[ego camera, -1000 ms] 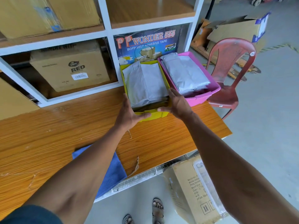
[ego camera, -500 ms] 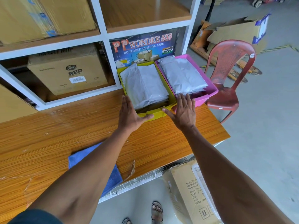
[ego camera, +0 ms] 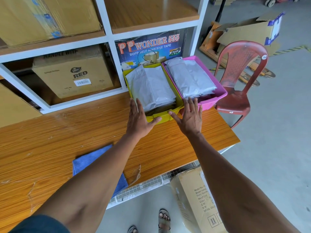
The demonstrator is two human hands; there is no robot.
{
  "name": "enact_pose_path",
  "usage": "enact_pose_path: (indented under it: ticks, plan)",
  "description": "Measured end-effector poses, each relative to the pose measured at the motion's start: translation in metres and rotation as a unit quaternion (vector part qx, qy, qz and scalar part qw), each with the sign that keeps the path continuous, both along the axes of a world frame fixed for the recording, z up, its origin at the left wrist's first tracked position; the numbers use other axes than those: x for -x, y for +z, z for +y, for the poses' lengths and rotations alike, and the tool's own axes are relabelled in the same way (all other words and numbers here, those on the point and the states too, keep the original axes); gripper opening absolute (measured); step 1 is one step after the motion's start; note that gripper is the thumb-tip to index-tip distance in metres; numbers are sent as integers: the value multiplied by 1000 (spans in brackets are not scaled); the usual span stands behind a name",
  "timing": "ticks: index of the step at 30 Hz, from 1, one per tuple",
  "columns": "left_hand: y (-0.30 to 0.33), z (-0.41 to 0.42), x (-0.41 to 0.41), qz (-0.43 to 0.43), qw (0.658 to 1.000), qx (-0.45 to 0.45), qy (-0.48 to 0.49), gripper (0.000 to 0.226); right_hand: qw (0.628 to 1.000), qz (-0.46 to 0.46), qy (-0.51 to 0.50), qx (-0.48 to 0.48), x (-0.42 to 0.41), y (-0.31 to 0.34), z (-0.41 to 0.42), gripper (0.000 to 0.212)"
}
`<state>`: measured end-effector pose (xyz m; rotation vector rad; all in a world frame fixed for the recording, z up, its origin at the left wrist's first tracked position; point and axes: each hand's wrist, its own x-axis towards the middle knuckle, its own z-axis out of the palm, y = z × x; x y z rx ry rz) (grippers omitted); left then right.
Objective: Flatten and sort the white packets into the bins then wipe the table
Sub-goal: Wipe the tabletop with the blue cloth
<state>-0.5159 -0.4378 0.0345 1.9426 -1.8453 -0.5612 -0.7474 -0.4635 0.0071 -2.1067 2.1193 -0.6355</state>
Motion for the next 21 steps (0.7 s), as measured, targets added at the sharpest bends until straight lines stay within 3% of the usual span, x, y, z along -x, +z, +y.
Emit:
enact_pose_path:
  ticks: [13,21]
  plan:
    - [3,0,-4,10,999,-26,-29,131,999,-26,9,-16,-1,4,2,102]
    - [1,35,-34,1,1000,10,-17,111,986,22,107,128,-52,7,34,56]
